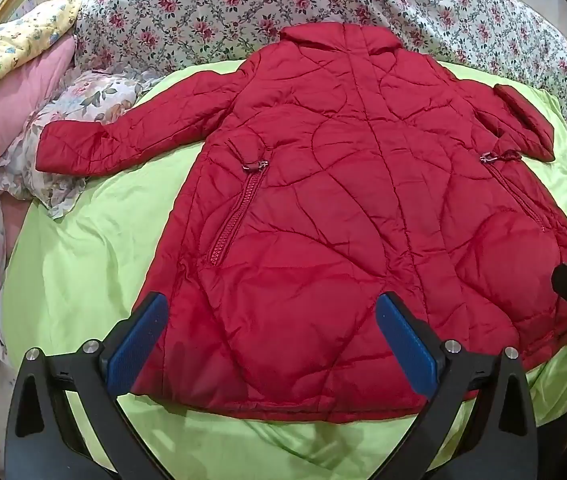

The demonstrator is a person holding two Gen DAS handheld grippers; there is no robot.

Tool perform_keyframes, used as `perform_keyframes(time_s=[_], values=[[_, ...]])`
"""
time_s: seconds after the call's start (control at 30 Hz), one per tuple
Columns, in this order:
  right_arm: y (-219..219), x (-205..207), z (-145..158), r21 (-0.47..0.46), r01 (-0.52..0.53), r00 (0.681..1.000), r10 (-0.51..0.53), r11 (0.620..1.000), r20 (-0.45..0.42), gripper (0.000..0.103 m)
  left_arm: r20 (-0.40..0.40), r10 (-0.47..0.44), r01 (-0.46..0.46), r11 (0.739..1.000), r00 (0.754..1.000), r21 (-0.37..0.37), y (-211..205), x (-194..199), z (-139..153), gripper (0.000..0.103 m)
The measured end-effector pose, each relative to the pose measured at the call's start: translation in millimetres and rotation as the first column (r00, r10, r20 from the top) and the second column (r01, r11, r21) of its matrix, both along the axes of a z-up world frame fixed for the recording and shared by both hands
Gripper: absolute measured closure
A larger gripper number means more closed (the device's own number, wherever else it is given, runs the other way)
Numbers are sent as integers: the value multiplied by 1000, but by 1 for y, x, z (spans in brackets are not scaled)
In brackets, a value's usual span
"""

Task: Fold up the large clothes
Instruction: 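Position both tools above the spread red quilted coat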

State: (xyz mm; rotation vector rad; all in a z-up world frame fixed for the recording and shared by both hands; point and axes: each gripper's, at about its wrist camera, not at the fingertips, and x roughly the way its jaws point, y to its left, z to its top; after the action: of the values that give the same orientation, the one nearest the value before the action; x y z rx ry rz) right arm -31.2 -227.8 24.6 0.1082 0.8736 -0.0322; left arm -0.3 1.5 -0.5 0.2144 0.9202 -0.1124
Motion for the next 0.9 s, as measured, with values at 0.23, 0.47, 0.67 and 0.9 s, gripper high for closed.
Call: perform_keyframes(time_s=[0.23, 0.47, 0.67, 0.9], values=[[-1, 0, 2, -2, 1, 1000, -1, 1000, 5, 0, 4, 1, -1, 1000, 1000, -7, -4, 0, 1, 0], [4, 5, 16, -9, 2, 1000, -2, 1000, 0, 0, 11, -3, 3, 1000, 1000, -23, -2, 0, 0, 0], [-1, 4, 6, 4, -3, 1000, 3, 1000, 0, 0, 8, -4, 4, 1000, 1000, -29, -2, -1, 0, 0], [-4, 5, 5, 47, -8, 999, 7, 999, 37, 0, 4, -6, 6, 999, 1000, -32, 0, 0, -2, 0]])
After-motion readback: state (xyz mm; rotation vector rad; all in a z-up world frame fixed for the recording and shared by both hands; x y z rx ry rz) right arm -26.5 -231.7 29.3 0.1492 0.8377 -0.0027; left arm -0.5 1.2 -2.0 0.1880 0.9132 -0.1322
